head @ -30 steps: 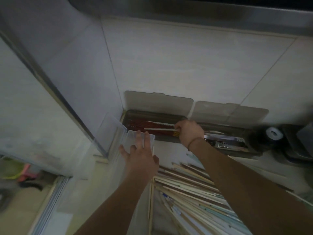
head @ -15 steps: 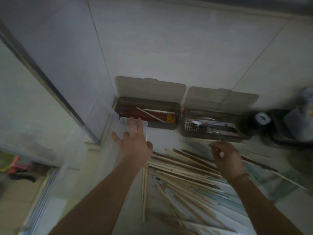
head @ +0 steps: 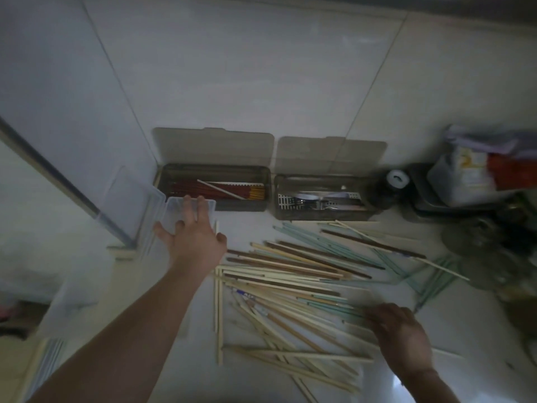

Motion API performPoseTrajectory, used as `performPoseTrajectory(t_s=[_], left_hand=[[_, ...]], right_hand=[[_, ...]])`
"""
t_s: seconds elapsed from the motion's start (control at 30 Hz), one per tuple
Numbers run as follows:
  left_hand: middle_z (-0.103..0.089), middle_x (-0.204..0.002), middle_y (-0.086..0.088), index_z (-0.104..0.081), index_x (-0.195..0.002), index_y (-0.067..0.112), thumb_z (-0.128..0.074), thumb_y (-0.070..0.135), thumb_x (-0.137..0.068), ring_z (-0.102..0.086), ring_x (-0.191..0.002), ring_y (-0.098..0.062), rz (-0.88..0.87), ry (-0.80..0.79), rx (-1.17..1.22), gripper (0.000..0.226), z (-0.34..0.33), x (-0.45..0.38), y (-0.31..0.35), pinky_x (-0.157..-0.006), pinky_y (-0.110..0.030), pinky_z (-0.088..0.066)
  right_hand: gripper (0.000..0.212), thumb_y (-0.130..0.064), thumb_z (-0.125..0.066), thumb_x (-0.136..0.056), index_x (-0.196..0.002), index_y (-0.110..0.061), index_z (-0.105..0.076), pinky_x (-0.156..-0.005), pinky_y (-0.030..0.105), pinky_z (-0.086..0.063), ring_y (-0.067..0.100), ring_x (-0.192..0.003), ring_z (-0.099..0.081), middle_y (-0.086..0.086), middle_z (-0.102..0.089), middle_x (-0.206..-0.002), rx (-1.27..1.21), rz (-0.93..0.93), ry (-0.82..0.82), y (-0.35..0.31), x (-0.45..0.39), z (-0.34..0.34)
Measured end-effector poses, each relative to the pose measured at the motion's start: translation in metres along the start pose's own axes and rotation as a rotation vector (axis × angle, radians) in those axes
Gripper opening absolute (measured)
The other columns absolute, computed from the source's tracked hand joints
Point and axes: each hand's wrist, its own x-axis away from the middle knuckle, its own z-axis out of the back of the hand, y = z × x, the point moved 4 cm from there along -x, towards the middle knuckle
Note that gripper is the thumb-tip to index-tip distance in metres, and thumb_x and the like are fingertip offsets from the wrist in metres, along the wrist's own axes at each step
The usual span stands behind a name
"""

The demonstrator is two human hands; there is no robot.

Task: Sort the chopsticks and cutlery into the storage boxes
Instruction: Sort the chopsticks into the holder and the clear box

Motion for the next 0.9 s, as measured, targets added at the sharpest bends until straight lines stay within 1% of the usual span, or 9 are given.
performPoseTrajectory(t_s=[0.17, 0.27, 0.33, 0.43, 0.5, 0.57, 0.6, 0.73, 0.9], left_hand=[[-0.008, -0.158, -0.008, -0.012, -0.149, 0.023, -0.056, 0.051, -0.078, -0.05, -0.12, -0.035, 0.001, 0.0, 0.01, 0.088, 0.002, 0.001, 0.0, -0.106, -0.068, -0.01], [-0.007, -0.158, -0.007, -0.011, -0.149, 0.023, -0.055, 0.051, -0.078, -0.05, -0.121, -0.035, -0.001, -0.005, 0.011, 0.088, 0.003, 0.001, 0.0, -0.106, -0.068, -0.01], [-0.006, -0.158, -0.008, -0.009, -0.149, 0.023, -0.054, 0.052, -0.078, -0.049, -0.122, -0.034, 0.001, -0.009, 0.001, 0.089, 0.003, 0.001, -0.001, -0.106, -0.069, -0.01], [-0.004, -0.158, -0.008, -0.005, -0.15, 0.022, -0.053, 0.054, -0.08, -0.049, -0.122, -0.032, -0.003, -0.007, -0.013, 0.09, 0.004, 0.001, -0.001, -0.106, -0.069, -0.01], [-0.002, -0.159, -0.008, -0.003, -0.15, 0.022, -0.051, 0.054, -0.08, -0.049, -0.122, -0.032, -0.002, -0.012, -0.009, 0.09, 0.004, 0.001, -0.001, -0.106, -0.069, -0.009], [0.0, -0.159, -0.007, -0.002, -0.151, 0.023, -0.049, 0.054, -0.081, -0.048, -0.123, -0.031, -0.001, -0.02, -0.008, 0.09, 0.003, 0.001, -0.001, -0.106, -0.069, -0.007], [0.001, -0.159, -0.007, -0.001, -0.151, 0.023, -0.049, 0.054, -0.081, -0.048, -0.123, -0.031, 0.0, -0.022, -0.003, 0.09, 0.002, 0.001, -0.001, -0.106, -0.068, -0.006], [0.001, -0.159, -0.005, 0.0, -0.151, 0.024, -0.048, 0.053, -0.081, -0.047, -0.124, -0.03, -0.001, -0.023, 0.019, 0.089, 0.002, 0.001, -0.003, -0.106, -0.068, -0.004], [0.002, -0.16, -0.004, 0.004, -0.149, 0.024, -0.046, 0.052, -0.081, -0.047, -0.124, -0.03, -0.005, -0.021, 0.039, 0.088, 0.002, 0.002, -0.003, -0.106, -0.066, 0.001]], right_hand=[[0.036, -0.001, -0.088, -0.051, -0.074, -0.019, -0.069, -0.057, 0.041, -0.051, 0.034, -0.069, -0.058, 0.0, -0.066, -0.074, 0.034, -0.024, 0.007, -0.003, -0.005, -0.002], [0.031, 0.001, -0.085, -0.057, -0.075, -0.018, -0.068, -0.057, 0.04, -0.049, 0.033, -0.071, -0.058, -0.001, -0.066, -0.075, 0.012, 0.029, 0.047, -0.005, -0.011, 0.004], [0.027, 0.004, -0.08, -0.065, -0.078, -0.017, -0.069, -0.061, 0.036, -0.048, 0.033, -0.072, -0.059, -0.001, -0.067, -0.077, -0.066, 0.038, 0.107, -0.007, -0.02, 0.011], [0.031, 0.005, -0.078, -0.071, -0.084, -0.022, -0.068, -0.065, 0.029, -0.042, 0.027, -0.073, -0.059, -0.003, -0.063, -0.079, -0.246, -0.053, 0.136, -0.017, -0.049, 0.021], [0.026, 0.001, -0.075, -0.077, -0.085, -0.023, -0.068, -0.066, 0.03, -0.046, 0.028, -0.079, -0.06, -0.001, -0.062, -0.085, -0.327, -0.051, 0.156, -0.037, -0.075, 0.026], [0.015, -0.003, -0.075, -0.078, -0.084, -0.016, -0.071, -0.071, 0.036, -0.049, 0.031, -0.086, -0.058, 0.005, -0.061, -0.09, -0.357, -0.03, 0.228, -0.065, -0.106, 0.031], [0.011, -0.006, -0.074, -0.079, -0.085, -0.016, -0.072, -0.073, 0.035, -0.048, 0.031, -0.087, -0.057, 0.005, -0.06, -0.09, -0.359, -0.028, 0.243, -0.081, -0.122, 0.032], [0.005, -0.018, -0.068, -0.085, -0.087, -0.021, -0.071, -0.075, 0.031, -0.041, 0.027, -0.09, -0.055, 0.002, -0.063, -0.093, -0.32, 0.038, 0.134, -0.153, -0.185, 0.021], [0.01, -0.028, -0.06, -0.088, -0.09, -0.029, -0.07, -0.075, 0.032, -0.035, 0.031, -0.099, -0.051, 0.003, -0.062, -0.099, -0.177, 0.081, -0.005, -0.217, -0.24, -0.003]])
